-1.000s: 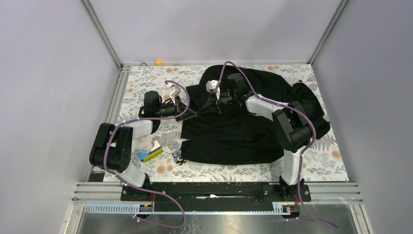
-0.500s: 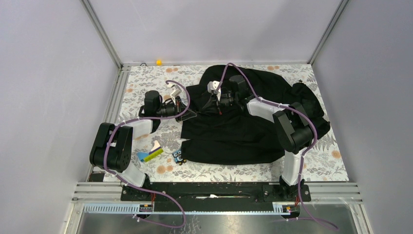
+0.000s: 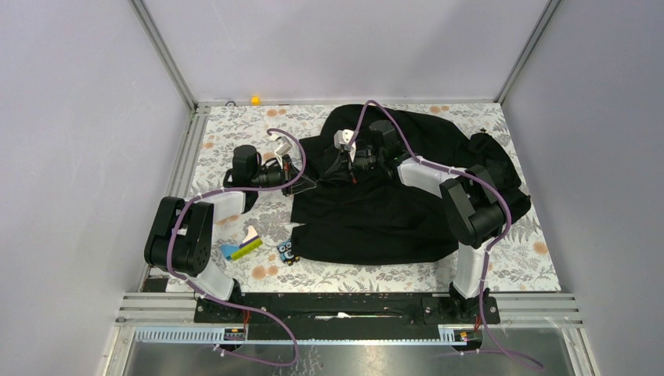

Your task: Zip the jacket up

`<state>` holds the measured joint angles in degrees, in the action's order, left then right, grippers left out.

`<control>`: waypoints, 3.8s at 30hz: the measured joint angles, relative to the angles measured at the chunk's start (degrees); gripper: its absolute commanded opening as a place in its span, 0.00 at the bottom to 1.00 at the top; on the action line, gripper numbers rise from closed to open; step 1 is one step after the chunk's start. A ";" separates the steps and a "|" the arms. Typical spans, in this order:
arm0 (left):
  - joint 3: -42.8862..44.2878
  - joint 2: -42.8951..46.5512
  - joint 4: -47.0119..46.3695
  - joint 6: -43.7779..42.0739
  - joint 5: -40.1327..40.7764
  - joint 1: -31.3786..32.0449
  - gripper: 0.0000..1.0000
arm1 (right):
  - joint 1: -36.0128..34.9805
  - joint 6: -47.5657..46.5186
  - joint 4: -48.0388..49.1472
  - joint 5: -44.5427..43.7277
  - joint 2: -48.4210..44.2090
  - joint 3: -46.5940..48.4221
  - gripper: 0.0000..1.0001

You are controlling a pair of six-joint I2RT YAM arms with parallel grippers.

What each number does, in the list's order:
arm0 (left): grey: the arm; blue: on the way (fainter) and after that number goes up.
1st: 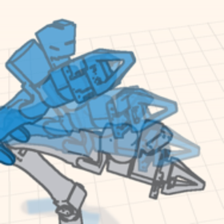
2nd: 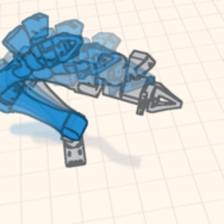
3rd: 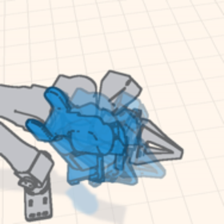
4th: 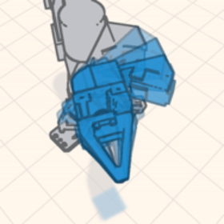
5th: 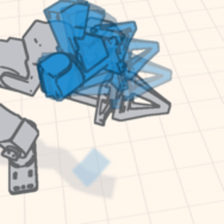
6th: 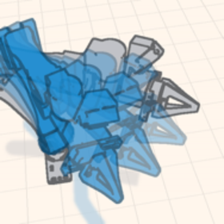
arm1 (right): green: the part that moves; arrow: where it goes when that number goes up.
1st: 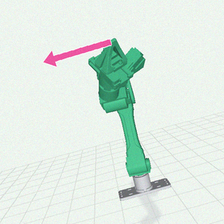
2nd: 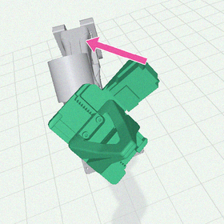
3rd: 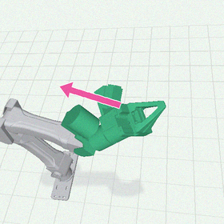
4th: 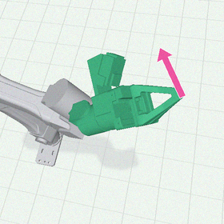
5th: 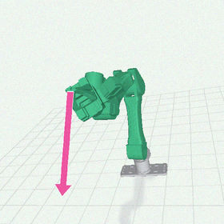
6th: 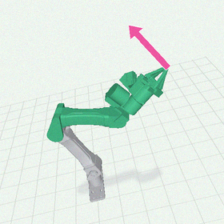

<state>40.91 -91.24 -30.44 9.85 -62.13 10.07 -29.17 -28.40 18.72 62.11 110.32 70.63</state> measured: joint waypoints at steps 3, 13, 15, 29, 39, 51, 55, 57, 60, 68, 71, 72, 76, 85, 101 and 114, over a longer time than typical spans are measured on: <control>0.00 0.00 -0.07 0.02 -0.02 0.00 0.00 | 0.00 -0.11 -0.20 0.07 0.00 0.00 0.00; 0.00 0.00 -0.09 0.07 -0.02 0.00 0.00 | -0.02 -0.28 -0.22 0.09 0.00 0.00 0.00; 0.00 0.00 -0.11 0.07 -0.02 0.00 0.00 | -0.02 -0.26 -0.22 0.09 0.00 0.00 0.00; 0.00 0.00 -0.61 0.11 -0.04 0.00 0.00 | -0.13 -0.28 -0.24 0.22 0.00 0.00 0.00; 0.00 0.00 -0.96 0.55 -0.07 0.00 0.00 | -0.57 -0.31 -0.26 0.37 0.00 0.02 0.00; 0.00 -0.85 -0.81 0.66 -0.46 0.31 0.00 | -0.92 0.44 0.46 0.33 0.00 0.13 0.00; 0.02 -0.87 -0.59 0.63 -0.66 0.39 0.00 | -0.96 1.53 1.81 0.59 0.00 0.11 0.00; 0.00 -0.87 -0.52 0.63 -0.68 0.39 0.00 | -0.96 2.08 2.54 1.05 0.00 0.11 0.00; 0.00 -0.87 -0.57 0.61 -0.68 0.39 0.00 | -0.98 2.56 3.02 1.57 0.00 0.11 0.00; -0.59 -0.61 -2.60 0.24 -0.50 0.39 0.00 | -0.26 2.97 3.02 2.10 -0.02 -0.07 0.00; -1.42 0.26 -2.89 -0.61 0.22 0.42 0.00 | 0.39 0.57 0.70 2.12 -0.17 -0.13 0.00; -1.57 0.61 -2.82 -1.09 0.63 0.44 0.00 | 0.48 -0.13 -0.09 2.08 -0.22 -0.13 0.00; -1.86 2.32 -1.92 -3.76 2.12 0.63 0.00 | 0.63 -1.14 -0.37 2.05 -0.28 -0.15 0.00; -1.86 3.06 -0.68 -5.49 2.47 0.74 0.00 | 0.26 -1.09 1.49 2.08 -0.52 -1.51 0.00; -1.84 2.97 0.37 -5.55 2.40 0.74 0.00 | 0.17 1.84 5.84 3.56 -0.52 -1.92 0.00; -1.84 2.97 0.42 -5.55 2.36 0.72 0.00 | 0.13 -2.32 0.09 3.45 -0.52 -1.57 0.00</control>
<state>39.07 -88.27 -30.02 4.29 -59.77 10.79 -29.04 -30.72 18.81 65.56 109.80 69.06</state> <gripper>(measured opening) 0.036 0.021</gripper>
